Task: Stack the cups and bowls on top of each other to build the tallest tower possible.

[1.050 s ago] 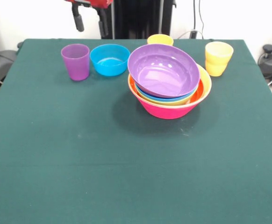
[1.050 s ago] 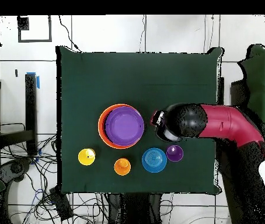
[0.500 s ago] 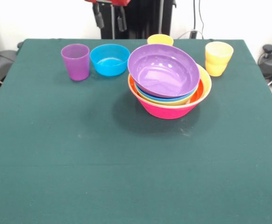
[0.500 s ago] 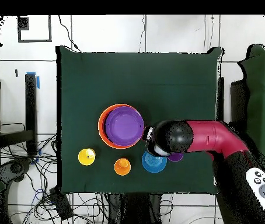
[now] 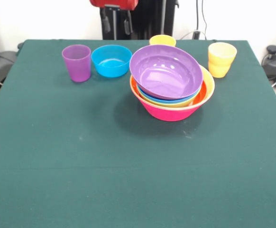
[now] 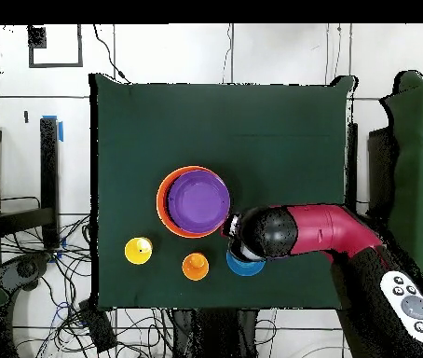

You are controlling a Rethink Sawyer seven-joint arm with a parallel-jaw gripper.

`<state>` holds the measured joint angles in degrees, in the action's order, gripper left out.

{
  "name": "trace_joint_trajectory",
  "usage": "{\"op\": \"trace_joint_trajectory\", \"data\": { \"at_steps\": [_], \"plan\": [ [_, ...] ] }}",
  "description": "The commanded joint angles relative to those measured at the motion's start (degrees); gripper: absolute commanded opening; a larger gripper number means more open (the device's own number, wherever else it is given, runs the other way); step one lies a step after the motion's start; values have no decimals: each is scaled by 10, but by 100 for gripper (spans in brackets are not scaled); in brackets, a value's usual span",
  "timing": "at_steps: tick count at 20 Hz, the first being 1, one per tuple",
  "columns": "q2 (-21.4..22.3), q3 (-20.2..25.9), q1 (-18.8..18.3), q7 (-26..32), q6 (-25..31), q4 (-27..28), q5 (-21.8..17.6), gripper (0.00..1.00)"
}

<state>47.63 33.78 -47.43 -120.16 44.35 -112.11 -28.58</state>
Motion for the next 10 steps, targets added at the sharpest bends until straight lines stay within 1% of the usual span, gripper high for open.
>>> {"op": "trace_joint_trajectory", "data": {
  "at_steps": [1,5,10],
  "plan": [
    [-62,6,-10,103,-65,-17,-81,100],
    [-82,11,-24,110,-66,-8,-97,100],
    [-104,5,-24,93,-86,0,-127,100]
  ]
}}
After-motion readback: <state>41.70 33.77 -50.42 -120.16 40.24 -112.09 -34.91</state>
